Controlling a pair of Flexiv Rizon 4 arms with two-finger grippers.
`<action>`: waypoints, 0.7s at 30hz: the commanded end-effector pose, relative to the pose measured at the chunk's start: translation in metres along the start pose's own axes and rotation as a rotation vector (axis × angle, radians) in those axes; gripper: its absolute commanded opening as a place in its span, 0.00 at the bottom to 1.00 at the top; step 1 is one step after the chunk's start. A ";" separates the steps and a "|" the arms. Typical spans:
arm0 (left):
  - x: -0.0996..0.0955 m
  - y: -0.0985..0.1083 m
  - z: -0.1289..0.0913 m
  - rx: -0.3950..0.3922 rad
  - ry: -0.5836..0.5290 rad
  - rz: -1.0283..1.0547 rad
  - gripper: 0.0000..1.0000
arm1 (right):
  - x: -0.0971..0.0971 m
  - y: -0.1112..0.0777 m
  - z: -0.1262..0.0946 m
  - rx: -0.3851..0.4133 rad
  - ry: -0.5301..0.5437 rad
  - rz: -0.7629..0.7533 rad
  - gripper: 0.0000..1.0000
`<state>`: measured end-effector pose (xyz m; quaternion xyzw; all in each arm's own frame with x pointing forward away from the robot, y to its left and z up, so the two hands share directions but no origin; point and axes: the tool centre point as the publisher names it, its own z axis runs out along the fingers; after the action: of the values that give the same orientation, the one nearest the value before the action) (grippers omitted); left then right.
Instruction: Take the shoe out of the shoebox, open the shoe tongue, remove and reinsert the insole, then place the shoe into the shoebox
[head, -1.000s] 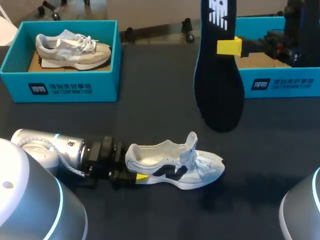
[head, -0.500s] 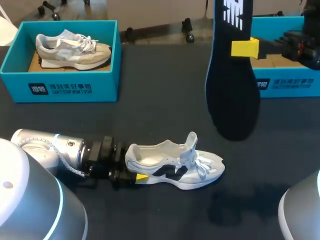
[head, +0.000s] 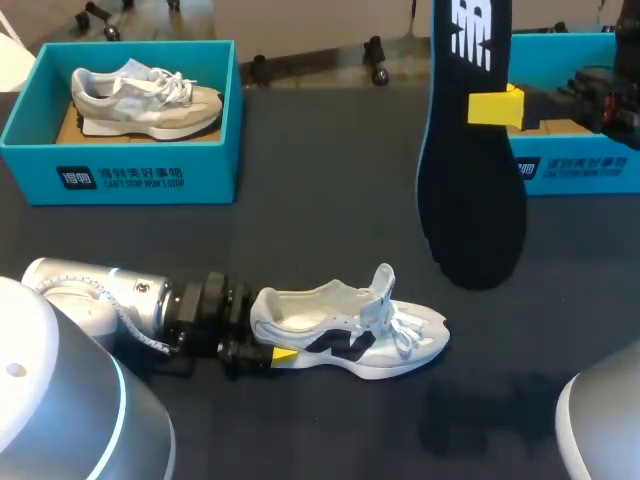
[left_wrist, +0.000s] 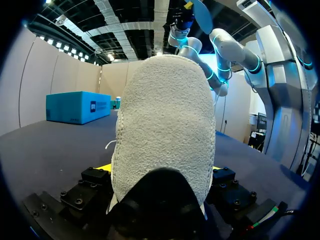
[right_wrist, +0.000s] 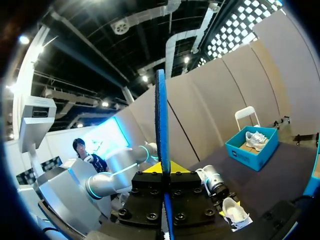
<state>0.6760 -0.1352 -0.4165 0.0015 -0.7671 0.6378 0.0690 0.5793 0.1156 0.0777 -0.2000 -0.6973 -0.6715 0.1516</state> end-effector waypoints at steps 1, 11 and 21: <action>0.000 -0.001 0.000 -0.002 -0.001 -0.001 0.00 | 0.005 -0.003 0.005 -0.010 -0.009 0.002 0.00; 0.002 -0.011 -0.001 0.009 0.029 -0.005 0.73 | 0.005 -0.003 0.005 -0.010 -0.009 0.002 0.00; 0.005 -0.015 -0.011 -0.067 0.041 0.039 1.00 | 0.005 -0.003 0.005 -0.010 -0.009 0.002 0.00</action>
<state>0.6752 -0.1314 -0.4076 -0.0269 -0.7776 0.6237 0.0745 0.5745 0.1147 0.0756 -0.2020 -0.6947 -0.6740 0.1493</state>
